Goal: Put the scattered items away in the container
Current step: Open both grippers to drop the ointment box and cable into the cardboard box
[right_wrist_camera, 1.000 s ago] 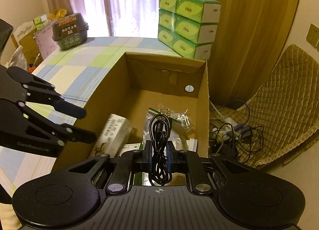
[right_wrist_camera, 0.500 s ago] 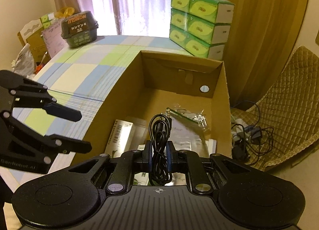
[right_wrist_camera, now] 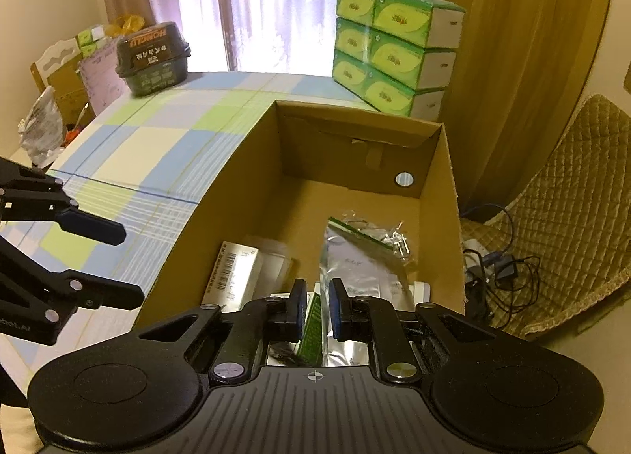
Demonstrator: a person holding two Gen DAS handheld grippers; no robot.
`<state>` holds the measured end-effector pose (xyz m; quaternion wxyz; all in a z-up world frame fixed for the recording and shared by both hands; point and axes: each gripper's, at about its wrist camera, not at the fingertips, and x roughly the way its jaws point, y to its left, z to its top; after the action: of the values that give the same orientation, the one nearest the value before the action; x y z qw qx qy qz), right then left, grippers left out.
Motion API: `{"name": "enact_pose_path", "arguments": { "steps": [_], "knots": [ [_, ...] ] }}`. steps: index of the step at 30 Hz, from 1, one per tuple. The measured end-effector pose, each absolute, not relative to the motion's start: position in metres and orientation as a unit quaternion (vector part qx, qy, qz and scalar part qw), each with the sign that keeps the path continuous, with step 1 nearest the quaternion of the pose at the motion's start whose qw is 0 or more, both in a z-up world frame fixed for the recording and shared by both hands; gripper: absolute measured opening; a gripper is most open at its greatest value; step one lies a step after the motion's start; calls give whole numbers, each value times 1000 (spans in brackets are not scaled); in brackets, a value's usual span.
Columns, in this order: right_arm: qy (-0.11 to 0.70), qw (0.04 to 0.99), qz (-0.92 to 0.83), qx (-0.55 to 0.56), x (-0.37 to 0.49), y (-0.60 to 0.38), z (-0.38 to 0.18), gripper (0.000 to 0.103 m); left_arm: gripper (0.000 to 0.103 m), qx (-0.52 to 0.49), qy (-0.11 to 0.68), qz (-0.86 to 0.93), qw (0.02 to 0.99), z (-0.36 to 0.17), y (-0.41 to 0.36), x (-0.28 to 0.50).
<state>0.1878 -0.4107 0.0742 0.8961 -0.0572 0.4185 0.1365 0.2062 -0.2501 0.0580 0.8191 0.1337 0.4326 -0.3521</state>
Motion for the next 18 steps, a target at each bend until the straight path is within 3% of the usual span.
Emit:
{"name": "enact_pose_path", "arguments": {
  "steps": [5, 17, 18],
  "knots": [
    [415, 900, 130, -40, 182, -416, 76, 17, 54, 109, 433, -347, 825, 59, -240, 199],
    [387, 917, 95, 13, 131, -409, 84, 17, 86, 34, 412, -311, 855, 70, -203, 155],
    [384, 919, 91, 20, 126, -408, 85, 32, 90, 27, 409, -305, 859, 71, -200, 151]
  ]
}}
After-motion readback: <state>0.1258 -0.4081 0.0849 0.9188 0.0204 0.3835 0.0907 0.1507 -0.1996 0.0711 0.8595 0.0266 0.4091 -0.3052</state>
